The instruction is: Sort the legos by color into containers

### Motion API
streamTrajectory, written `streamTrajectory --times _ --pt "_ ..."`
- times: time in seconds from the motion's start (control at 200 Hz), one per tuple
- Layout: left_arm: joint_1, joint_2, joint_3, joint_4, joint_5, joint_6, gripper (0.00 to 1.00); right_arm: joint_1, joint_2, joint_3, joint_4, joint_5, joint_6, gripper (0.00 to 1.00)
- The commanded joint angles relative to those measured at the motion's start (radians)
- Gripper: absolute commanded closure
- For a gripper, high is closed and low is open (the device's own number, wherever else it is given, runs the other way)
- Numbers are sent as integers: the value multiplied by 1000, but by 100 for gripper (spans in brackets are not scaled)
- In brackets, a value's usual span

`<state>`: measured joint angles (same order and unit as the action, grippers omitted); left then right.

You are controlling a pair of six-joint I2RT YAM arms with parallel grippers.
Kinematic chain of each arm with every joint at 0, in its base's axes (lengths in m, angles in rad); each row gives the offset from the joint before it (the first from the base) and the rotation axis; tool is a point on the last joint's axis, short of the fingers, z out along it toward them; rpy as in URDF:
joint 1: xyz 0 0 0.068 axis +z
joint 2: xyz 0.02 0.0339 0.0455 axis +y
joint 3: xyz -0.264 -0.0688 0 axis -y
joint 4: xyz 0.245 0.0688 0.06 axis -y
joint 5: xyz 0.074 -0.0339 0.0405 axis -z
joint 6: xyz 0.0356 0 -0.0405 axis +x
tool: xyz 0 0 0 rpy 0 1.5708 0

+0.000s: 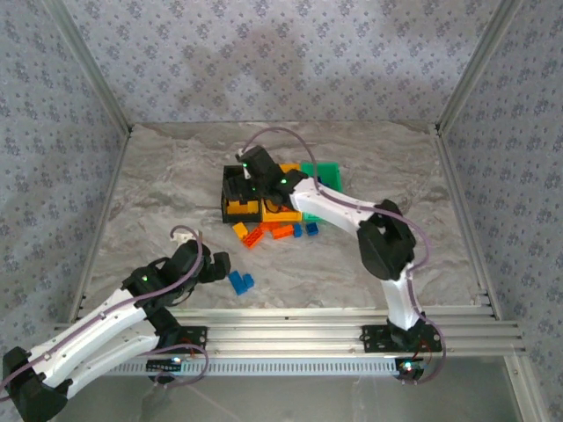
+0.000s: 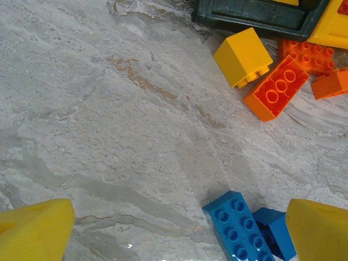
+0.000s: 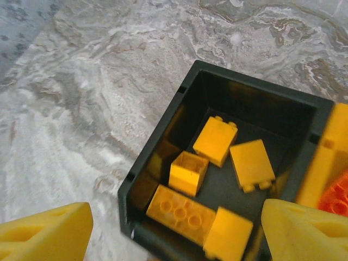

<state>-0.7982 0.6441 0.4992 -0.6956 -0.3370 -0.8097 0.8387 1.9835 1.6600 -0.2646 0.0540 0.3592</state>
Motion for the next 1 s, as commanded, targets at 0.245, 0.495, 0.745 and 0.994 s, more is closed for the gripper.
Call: streamTrajectory --times 0.245,0.495,0.745,0.994 --pt "8 -56 67 -21 -96 1 0 94 -315 -411 -56 -150 11 16" --pt "8 -52 60 -33 -100 -14 0 255 -203 -435 -175 -192 -91 16" --pt "9 -55 45 -42 -97 -33 0 308 -100 -414 -187 -211 -116 19" --pt "10 -55 36 -31 -80 -43 0 306 -66 -422 -158 -185 -97 30"
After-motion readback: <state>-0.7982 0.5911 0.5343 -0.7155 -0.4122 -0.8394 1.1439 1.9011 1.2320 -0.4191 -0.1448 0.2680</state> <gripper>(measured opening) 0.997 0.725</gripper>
